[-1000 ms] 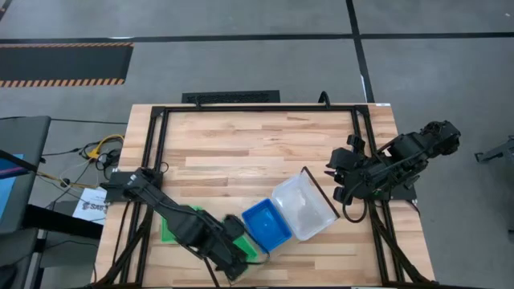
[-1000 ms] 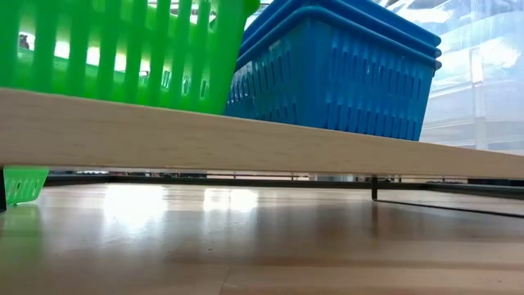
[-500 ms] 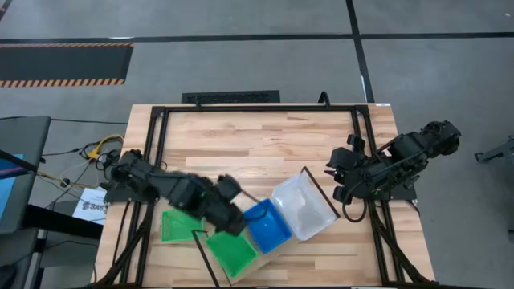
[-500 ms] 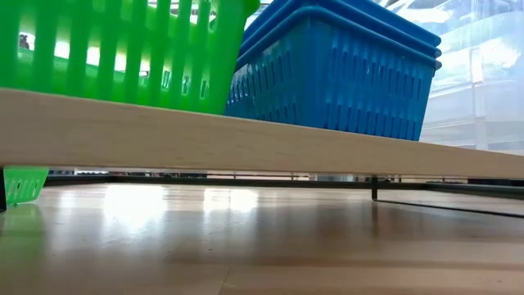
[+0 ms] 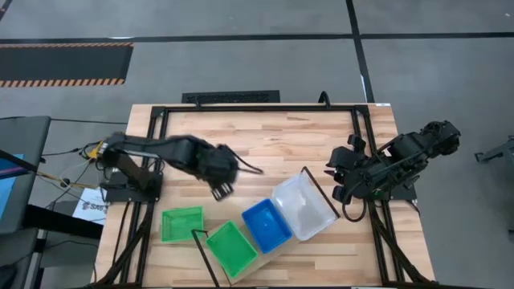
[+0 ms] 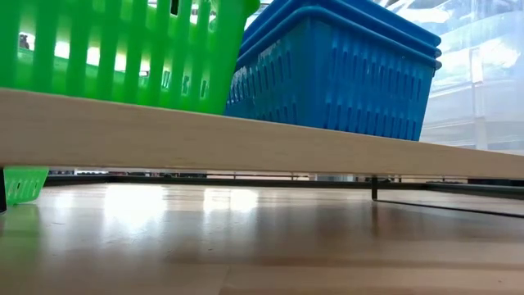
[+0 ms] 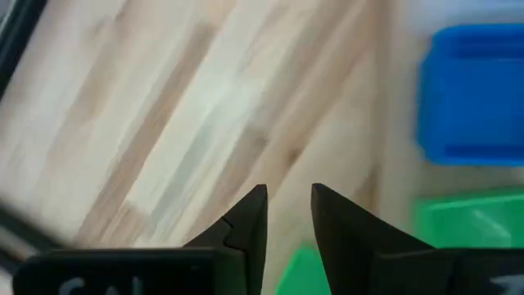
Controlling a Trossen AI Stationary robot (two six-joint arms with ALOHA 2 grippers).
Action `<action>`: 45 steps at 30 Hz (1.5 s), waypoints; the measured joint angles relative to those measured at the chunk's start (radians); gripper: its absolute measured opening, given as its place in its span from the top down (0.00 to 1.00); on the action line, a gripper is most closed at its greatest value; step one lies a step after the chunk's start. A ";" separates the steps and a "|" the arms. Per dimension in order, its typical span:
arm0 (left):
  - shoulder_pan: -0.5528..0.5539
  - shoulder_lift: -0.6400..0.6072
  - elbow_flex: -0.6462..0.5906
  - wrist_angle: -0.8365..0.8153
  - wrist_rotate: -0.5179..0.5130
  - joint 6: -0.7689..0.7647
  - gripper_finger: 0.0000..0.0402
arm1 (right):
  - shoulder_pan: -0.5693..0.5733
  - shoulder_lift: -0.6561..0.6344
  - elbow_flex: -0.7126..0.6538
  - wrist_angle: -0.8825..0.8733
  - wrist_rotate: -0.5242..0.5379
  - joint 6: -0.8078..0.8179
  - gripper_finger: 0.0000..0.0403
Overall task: Stack baskets on shelf by color
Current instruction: Stack the green basket on top of the other green baskets on the shelf
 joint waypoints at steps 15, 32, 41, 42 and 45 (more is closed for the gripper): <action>-0.022 -0.444 -0.800 0.200 0.270 -0.155 0.81 | 0.000 0.000 0.000 0.004 0.000 0.027 0.74; -0.193 -0.434 -1.029 0.479 0.348 -0.117 0.81 | 0.000 0.000 0.000 0.002 0.000 0.028 0.74; -0.198 -0.433 -1.134 0.567 0.349 -0.089 0.81 | 0.000 0.000 0.000 0.002 0.000 0.026 0.74; -0.198 -0.434 -1.142 0.585 0.357 -0.084 0.81 | 0.000 0.000 0.000 0.002 0.000 0.026 0.74; -0.198 -0.434 -1.150 0.600 0.360 -0.081 0.81 | 0.000 0.000 0.000 0.002 0.000 0.026 0.74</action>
